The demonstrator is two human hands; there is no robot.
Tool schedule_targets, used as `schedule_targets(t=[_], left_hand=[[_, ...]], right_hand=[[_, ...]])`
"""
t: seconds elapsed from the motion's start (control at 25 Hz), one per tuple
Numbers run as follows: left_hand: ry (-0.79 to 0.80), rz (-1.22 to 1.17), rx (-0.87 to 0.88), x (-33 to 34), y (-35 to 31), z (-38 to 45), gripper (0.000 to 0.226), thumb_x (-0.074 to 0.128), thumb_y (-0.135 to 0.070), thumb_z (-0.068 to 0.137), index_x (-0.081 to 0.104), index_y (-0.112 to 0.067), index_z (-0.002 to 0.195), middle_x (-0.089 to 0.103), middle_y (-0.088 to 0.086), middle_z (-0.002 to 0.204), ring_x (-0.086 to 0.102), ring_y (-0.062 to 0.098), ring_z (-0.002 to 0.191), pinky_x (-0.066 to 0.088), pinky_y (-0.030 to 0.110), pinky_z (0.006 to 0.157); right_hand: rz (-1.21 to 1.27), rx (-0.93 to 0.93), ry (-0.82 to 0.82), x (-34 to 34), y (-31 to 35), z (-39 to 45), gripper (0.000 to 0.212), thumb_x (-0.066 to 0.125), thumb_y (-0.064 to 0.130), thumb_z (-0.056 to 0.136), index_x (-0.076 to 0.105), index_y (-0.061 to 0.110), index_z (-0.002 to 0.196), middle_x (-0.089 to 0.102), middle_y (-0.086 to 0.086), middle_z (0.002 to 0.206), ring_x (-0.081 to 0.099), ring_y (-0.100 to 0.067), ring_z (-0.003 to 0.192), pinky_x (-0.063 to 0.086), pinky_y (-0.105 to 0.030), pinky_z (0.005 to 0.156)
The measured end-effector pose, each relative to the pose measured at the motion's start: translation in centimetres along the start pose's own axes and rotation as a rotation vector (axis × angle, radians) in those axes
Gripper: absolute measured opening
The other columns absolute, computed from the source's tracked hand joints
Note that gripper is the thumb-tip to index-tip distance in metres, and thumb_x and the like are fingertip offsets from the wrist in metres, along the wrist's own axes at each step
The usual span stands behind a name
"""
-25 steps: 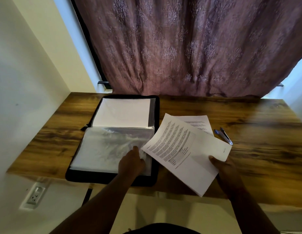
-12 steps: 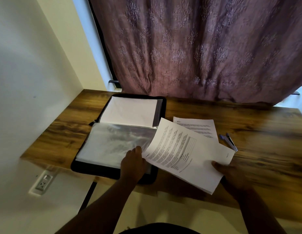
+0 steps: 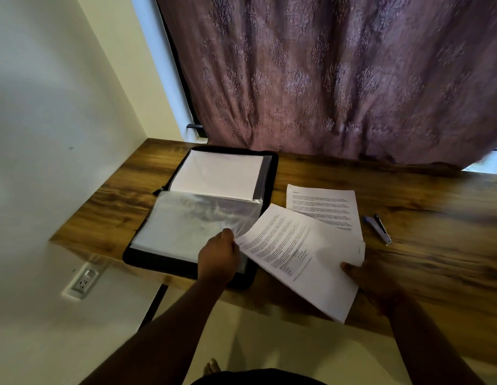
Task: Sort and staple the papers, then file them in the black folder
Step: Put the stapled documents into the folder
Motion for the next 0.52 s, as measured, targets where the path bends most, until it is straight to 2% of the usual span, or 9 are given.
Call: schedule_targets(t=[0.08,0.16,0.2,0.28,0.32,0.4,0.52], left_hand=[[0.012,0.044,0.030,0.2,-0.3,-0.1,0.016,0.048,-0.023,0.093,0.052,-0.010,0.102,0.063,0.006,0.088,0.058,0.026,0.075,0.039,0.031,0.060],[0.050,0.079,0.030,0.5,-0.5,-0.1,0.020,0.049,-0.023,0.091,0.052,-0.011,0.107,0.063,0.006,0.092,0.059,0.025,0.079,0.037,0.029,0.062],[0.090,0.103,0.021,0.7,-0.5,0.0,0.024,0.050,-0.024,0.090,0.051,-0.011,0.110,0.063,0.006,0.095,0.060,0.025,0.083,0.038,0.029,0.064],[0.186,0.167,-0.001,1.2,-0.3,0.1,0.033,0.051,-0.027,0.089,0.049,-0.011,0.118,0.063,0.006,0.102,0.060,0.025,0.091,0.044,0.032,0.069],[0.231,0.188,-0.020,1.5,-0.2,0.3,0.036,0.051,-0.027,0.089,0.047,-0.011,0.121,0.062,0.007,0.106,0.060,0.025,0.094,0.045,0.034,0.072],[0.306,0.203,-0.053,1.9,-0.3,0.7,0.040,0.050,-0.025,0.089,0.042,-0.012,0.126,0.058,0.009,0.114,0.060,0.028,0.100,0.047,0.037,0.076],[0.371,0.237,-0.055,2.3,-1.0,2.1,0.046,0.052,-0.020,0.089,0.036,-0.013,0.132,0.054,0.010,0.122,0.060,0.031,0.106,0.049,0.041,0.082]], right_hand=[[-0.069,-0.038,-0.032,0.2,1.6,-1.1,0.045,0.064,0.025,0.091,0.048,0.011,0.131,0.062,-0.010,0.117,0.062,-0.030,0.102,0.054,-0.052,0.089],[0.011,-0.036,0.001,0.4,2.0,-1.7,0.039,0.064,0.021,0.091,0.049,0.012,0.125,0.063,-0.006,0.110,0.063,-0.025,0.098,0.055,-0.042,0.081],[0.060,-0.028,0.034,0.6,2.2,-2.1,0.048,0.071,0.028,0.085,0.049,0.012,0.125,0.065,-0.006,0.110,0.064,-0.026,0.098,0.056,-0.044,0.082],[0.140,0.019,0.063,0.3,1.1,-1.7,0.082,0.087,0.050,0.060,0.050,0.018,0.126,0.067,-0.009,0.116,0.065,-0.031,0.106,0.053,-0.054,0.091],[0.174,0.035,0.074,0.0,0.3,-1.2,0.091,0.090,0.053,0.052,0.051,0.019,0.126,0.067,-0.009,0.118,0.064,-0.032,0.108,0.051,-0.055,0.095],[0.172,0.068,0.144,0.6,0.7,-1.6,0.079,0.086,0.038,0.061,0.051,0.015,0.128,0.065,-0.010,0.118,0.063,-0.030,0.109,0.052,-0.050,0.094],[0.099,0.085,0.259,1.8,1.2,-1.9,0.048,0.069,0.014,0.083,0.051,0.011,0.127,0.064,-0.008,0.115,0.064,-0.024,0.104,0.058,-0.032,0.077]])
Point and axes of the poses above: each hand's wrist, its own z-axis towards the middle knuckle, its own x-axis out of the palm, y = z × x, the point moved 6 cm from there along z, towards the middle knuckle
